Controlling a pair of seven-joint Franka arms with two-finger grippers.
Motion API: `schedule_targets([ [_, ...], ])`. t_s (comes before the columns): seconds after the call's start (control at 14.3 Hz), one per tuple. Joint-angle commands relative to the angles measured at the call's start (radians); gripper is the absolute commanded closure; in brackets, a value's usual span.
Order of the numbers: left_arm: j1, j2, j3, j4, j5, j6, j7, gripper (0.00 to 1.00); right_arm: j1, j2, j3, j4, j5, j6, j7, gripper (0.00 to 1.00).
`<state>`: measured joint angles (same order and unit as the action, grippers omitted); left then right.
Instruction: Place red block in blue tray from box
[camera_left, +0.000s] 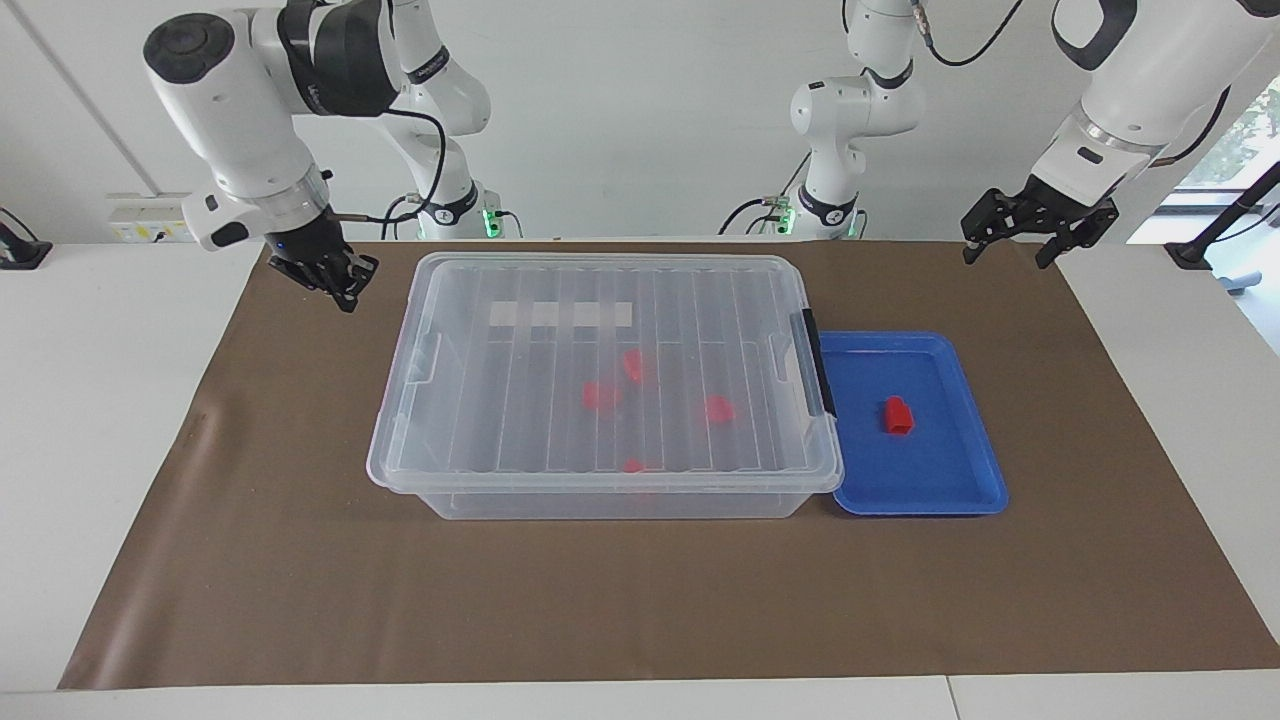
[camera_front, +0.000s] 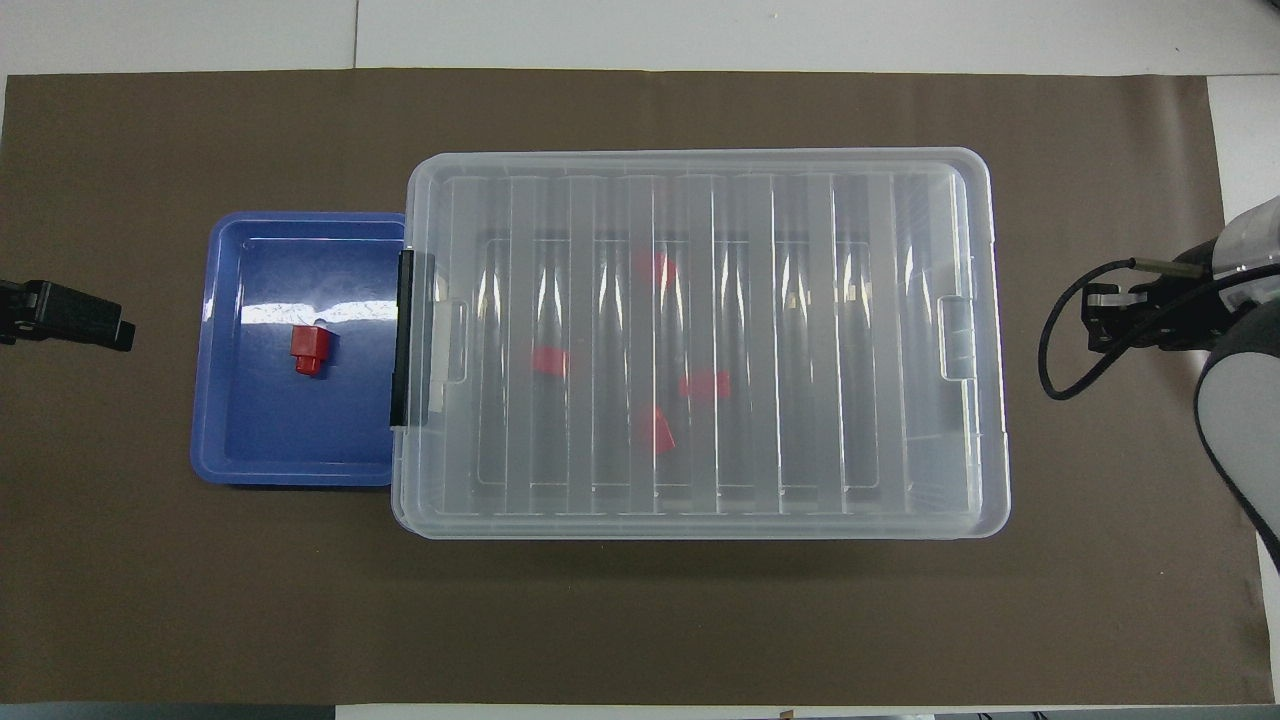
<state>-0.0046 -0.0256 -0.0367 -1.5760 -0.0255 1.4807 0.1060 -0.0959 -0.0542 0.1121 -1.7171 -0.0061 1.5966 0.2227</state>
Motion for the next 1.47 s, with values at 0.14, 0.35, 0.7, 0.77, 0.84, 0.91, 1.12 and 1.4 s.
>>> schedule_targets([
  [0.14, 0.005, -0.031, 0.000, -0.035, 0.016, 0.010, 0.012, 0.00, 0.001, 0.022, -0.038, 0.123, -0.003, -0.074, -0.083, 0.00],
  [0.35, 0.005, -0.031, 0.000, -0.035, 0.016, 0.010, 0.012, 0.00, -0.001, 0.016, -0.110, 0.109, -0.017, -0.069, -0.181, 0.00],
  [0.7, 0.005, -0.031, 0.000, -0.035, 0.016, 0.010, 0.012, 0.00, -0.001, 0.025, -0.106, 0.111, -0.012, -0.092, -0.186, 0.00],
  [0.77, 0.005, -0.031, 0.000, -0.035, 0.016, 0.010, 0.012, 0.00, -0.001, 0.027, -0.104, 0.122, -0.009, -0.095, -0.187, 0.00],
  [0.84, 0.005, -0.031, 0.000, -0.035, 0.016, 0.010, 0.012, 0.00, -0.001, 0.027, -0.104, 0.119, -0.005, -0.089, -0.189, 0.00],
  [0.91, 0.005, -0.031, 0.000, -0.035, 0.018, 0.010, 0.012, 0.00, -0.001, 0.027, -0.104, 0.120, -0.008, -0.089, -0.190, 0.00],
  [1.12, 0.005, -0.031, 0.000, -0.035, 0.018, 0.010, 0.012, 0.00, -0.001, 0.027, -0.104, 0.122, -0.008, -0.086, -0.190, 0.00],
  [1.4, 0.005, -0.031, 0.000, -0.035, 0.018, 0.010, 0.012, 0.00, -0.001, 0.027, -0.100, 0.122, -0.006, -0.073, -0.190, 0.00],
])
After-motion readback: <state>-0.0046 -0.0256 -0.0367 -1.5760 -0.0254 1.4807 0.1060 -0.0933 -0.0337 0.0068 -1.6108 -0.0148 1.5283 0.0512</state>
